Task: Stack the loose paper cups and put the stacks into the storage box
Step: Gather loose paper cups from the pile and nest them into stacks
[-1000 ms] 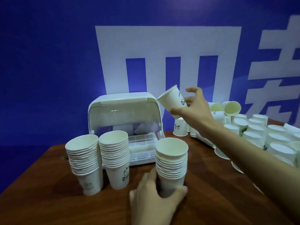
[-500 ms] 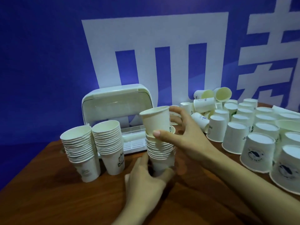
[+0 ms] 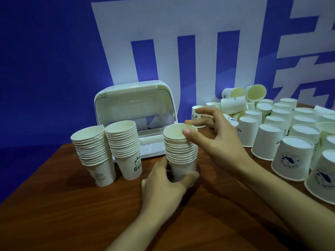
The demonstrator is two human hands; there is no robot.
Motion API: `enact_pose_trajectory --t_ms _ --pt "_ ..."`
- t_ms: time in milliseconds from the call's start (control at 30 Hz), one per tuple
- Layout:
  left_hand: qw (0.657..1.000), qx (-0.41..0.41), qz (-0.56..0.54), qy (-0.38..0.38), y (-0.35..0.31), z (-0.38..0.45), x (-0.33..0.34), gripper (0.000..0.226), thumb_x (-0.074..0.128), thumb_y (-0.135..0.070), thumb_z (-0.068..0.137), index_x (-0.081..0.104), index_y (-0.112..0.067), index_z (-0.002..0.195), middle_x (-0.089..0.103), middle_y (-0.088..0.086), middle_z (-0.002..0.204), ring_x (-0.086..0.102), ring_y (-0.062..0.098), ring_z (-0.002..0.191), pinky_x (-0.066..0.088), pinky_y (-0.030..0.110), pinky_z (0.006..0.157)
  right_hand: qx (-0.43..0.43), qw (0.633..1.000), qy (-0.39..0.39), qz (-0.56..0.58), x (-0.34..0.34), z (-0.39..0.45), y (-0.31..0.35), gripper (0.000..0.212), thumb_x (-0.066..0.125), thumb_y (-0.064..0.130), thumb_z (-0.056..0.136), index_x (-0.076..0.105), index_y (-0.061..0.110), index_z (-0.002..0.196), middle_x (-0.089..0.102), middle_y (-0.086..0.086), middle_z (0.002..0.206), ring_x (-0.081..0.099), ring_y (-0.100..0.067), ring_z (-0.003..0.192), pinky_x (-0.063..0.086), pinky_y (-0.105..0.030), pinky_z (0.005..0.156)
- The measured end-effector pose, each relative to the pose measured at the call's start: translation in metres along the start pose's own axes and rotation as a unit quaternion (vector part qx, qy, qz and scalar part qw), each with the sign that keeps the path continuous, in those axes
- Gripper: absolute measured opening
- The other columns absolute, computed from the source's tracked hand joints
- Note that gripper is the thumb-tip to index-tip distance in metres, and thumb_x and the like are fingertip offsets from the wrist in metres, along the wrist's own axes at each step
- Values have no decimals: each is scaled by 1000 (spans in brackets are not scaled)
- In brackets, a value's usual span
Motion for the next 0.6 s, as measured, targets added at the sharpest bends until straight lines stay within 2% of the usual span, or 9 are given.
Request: enact_pose_trajectory --t_ms 100,200,233,300,367,433,533,600 --pt "1000 2 2 -3 1 1 -1 57 66 -87 59 52 -65 109 69 -25 117 64 5 109 50 48 103 -6 1000 12 21 0 -1 1 55 72 55 77 56 27 122 76 11 106 68 -7 110 48 -45 104" --pt "1000 5 6 -2 3 3 -1 68 65 -89 58 58 -58 118 69 -25 118 64 6 111 49 48 104 36 995 -23 88 -9 2 -6 40 62 45 87 61 19 118 76 0 104 69 -9 104 49 -28 95" --pt "1000 3 7 -1 4 3 -1 75 64 -89 58 59 -53 123 69 -24 119 63 6 112 49 48 105 40 997 -46 46 -16 5 -10 34 62 43 90 63 20 115 75 3 105 67 -10 105 49 -26 93" --pt "1000 -4 2 1 5 3 -1 78 63 -88 57 61 -49 125 69 -23 119 63 7 113 48 49 107 21 984 -77 -162 -34 13 -18 30 64 41 92 63 22 115 70 7 111 61 -15 112 46 -32 96" --pt "1000 -6 -7 6 4 2 -1 73 63 -88 56 61 -50 119 69 -23 117 64 6 110 48 50 107 1 910 -78 -407 -49 22 -25 46 65 41 88 56 21 129 65 1 125 49 -23 129 35 -42 102" --pt "1000 -5 -7 11 3 2 0 68 62 -89 56 59 -53 114 69 -23 115 64 5 109 48 50 107 40 836 -75 -542 -68 29 -36 65 63 37 85 40 19 144 54 -9 141 29 -34 145 27 -48 108" --pt "1000 -4 -6 11 2 2 0 66 62 -89 57 56 -55 113 69 -24 116 64 4 109 48 51 107 203 764 -42 -611 -102 29 -57 93 65 40 87 10 15 158 26 -27 159 2 -50 151 16 -55 119" --pt "1000 -5 -5 14 1 1 0 69 61 -89 56 55 -55 116 68 -23 119 63 5 111 47 51 108 279 731 -9 -622 -116 24 -69 101 64 41 90 -4 12 160 20 -33 160 -4 -54 150 10 -56 121"
Point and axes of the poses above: each hand's wrist, its own z-axis towards the middle knuckle, its own x-axis out of the palm, y = z × x, the point moved 7 cm from there along z, towards the middle knuckle
